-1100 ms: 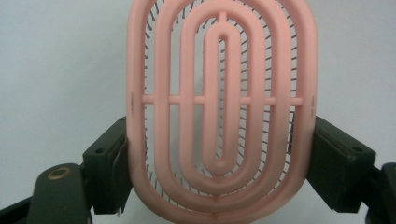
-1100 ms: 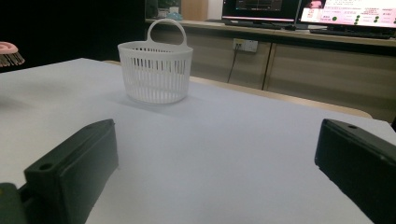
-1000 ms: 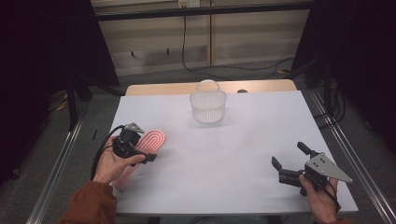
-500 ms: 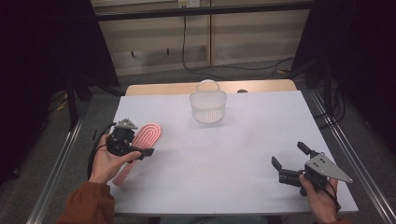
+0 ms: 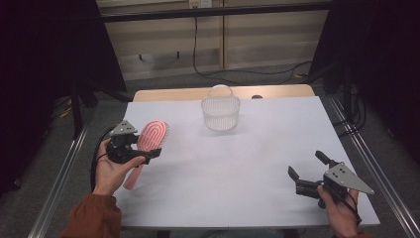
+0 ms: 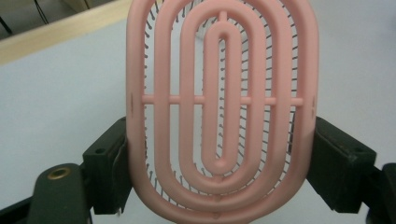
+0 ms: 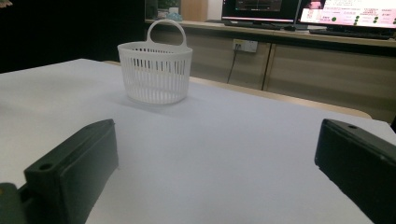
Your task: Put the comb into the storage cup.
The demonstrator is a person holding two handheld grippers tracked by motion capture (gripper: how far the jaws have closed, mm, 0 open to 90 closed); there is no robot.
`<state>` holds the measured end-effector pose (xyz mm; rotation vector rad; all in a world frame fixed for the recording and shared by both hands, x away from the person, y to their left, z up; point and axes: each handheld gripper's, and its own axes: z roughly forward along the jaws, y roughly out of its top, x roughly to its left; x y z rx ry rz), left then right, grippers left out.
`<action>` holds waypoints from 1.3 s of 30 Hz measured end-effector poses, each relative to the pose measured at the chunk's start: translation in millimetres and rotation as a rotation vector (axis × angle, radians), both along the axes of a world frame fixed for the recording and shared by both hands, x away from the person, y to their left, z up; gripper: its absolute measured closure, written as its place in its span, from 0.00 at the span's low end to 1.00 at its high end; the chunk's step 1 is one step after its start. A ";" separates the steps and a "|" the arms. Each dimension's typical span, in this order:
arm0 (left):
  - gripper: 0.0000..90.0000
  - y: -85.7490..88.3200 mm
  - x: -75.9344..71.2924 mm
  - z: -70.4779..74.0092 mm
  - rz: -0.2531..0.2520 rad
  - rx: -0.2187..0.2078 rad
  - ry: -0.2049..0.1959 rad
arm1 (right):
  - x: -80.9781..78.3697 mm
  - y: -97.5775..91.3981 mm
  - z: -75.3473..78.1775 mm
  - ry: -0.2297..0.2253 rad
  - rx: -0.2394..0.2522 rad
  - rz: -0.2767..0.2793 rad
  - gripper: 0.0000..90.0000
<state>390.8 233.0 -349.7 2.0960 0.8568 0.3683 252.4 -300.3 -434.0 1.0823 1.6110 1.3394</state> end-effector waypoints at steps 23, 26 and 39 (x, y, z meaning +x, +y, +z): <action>0.22 2.6 -7.0 8.1 0.070 -0.124 -0.190 | 0.0 0.0 0.0 0.000 0.001 0.001 0.00; 0.22 0.9 -6.6 8.1 0.066 -0.134 -0.210 | 0.1 0.0 0.0 -0.001 0.003 0.002 0.00; 0.22 -12.0 -2.4 22.3 0.068 -0.194 -0.275 | 0.1 0.0 -0.1 0.000 0.001 0.001 0.00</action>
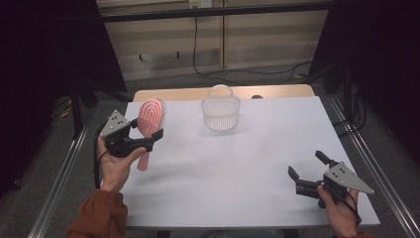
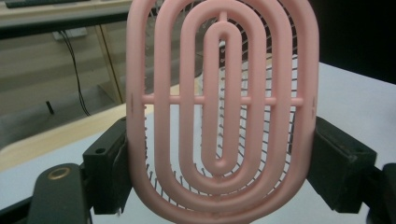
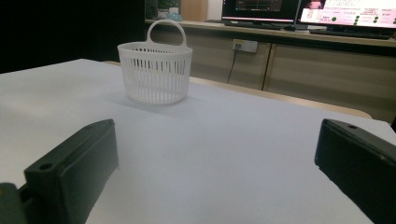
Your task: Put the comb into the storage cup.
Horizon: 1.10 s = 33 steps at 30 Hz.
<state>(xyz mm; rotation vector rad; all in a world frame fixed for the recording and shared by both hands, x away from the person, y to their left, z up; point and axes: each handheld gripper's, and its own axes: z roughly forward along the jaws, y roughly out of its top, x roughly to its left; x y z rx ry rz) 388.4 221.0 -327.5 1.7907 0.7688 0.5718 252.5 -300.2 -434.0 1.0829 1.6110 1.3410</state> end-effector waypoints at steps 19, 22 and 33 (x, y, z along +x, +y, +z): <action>0.22 -25.2 13.9 6.5 -0.002 -0.067 -0.022 | -0.4 -0.2 0.2 -0.001 0.004 0.000 0.00; 0.22 -30.1 15.4 8.4 -0.005 -0.073 -0.023 | -0.6 -0.5 0.3 -0.002 0.003 0.000 0.00; 0.22 -46.9 22.2 11.1 -0.014 -0.098 -0.026 | -1.0 -0.6 0.4 -0.003 0.003 0.002 0.00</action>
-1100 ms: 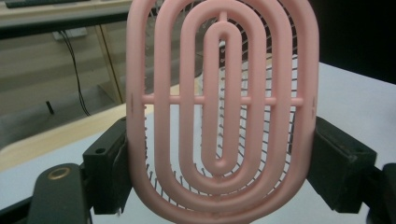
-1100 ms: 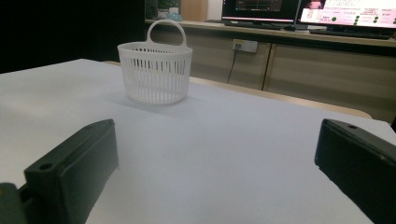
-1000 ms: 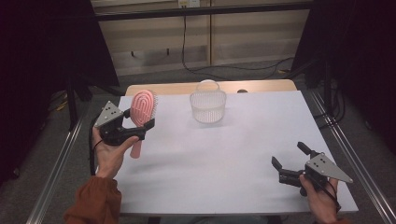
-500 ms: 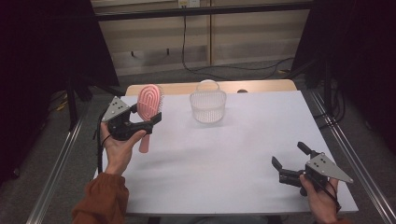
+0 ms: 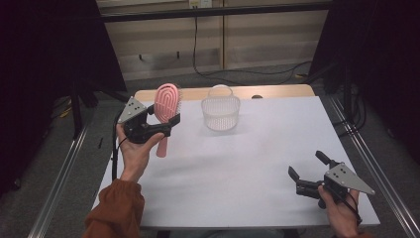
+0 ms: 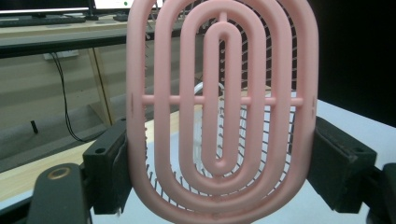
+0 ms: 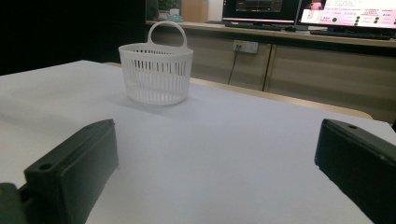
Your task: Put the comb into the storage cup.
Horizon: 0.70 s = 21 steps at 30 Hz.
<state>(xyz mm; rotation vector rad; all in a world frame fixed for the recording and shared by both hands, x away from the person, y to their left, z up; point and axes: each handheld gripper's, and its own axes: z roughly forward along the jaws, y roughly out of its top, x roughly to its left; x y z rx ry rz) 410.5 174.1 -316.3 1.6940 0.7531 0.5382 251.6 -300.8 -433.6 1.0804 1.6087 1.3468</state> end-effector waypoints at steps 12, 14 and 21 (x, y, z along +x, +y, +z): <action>0.22 -22.4 11.2 -1.6 -0.037 -0.003 0.008 | 0.2 -0.3 -0.1 0.004 0.004 0.001 0.00; 0.22 -26.9 11.4 -1.5 -0.041 0.006 0.000 | 0.3 -0.2 -0.2 0.002 0.004 0.004 0.00; 0.22 -41.6 16.3 -0.2 -0.046 -0.004 -0.001 | -0.3 -0.2 -0.1 -0.001 0.008 0.002 0.00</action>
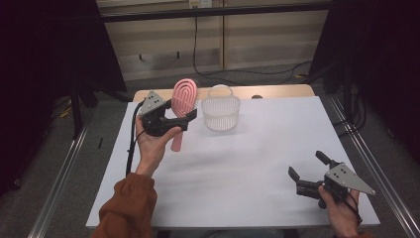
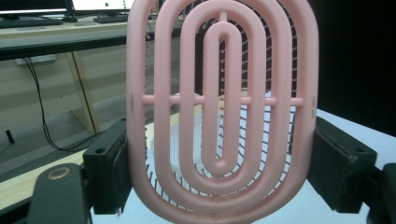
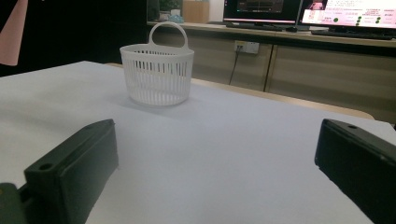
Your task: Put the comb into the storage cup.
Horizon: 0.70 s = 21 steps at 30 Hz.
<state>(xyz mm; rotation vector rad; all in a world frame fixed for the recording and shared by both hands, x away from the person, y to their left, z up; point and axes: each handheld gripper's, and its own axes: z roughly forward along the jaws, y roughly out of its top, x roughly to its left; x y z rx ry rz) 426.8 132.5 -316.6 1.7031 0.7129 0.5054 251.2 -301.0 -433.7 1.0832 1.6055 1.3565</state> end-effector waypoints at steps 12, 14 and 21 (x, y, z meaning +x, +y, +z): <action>0.22 -14.5 12.1 2.7 -0.024 -0.019 -0.011 | -0.3 0.0 0.0 -0.001 0.002 0.005 0.00; 0.22 -15.9 14.1 3.7 -0.024 -0.020 -0.016 | -0.3 -0.1 0.1 -0.002 0.003 0.005 0.00; 0.22 -22.0 25.3 7.4 -0.016 -0.016 -0.032 | -0.7 0.0 0.3 0.000 0.003 0.006 0.00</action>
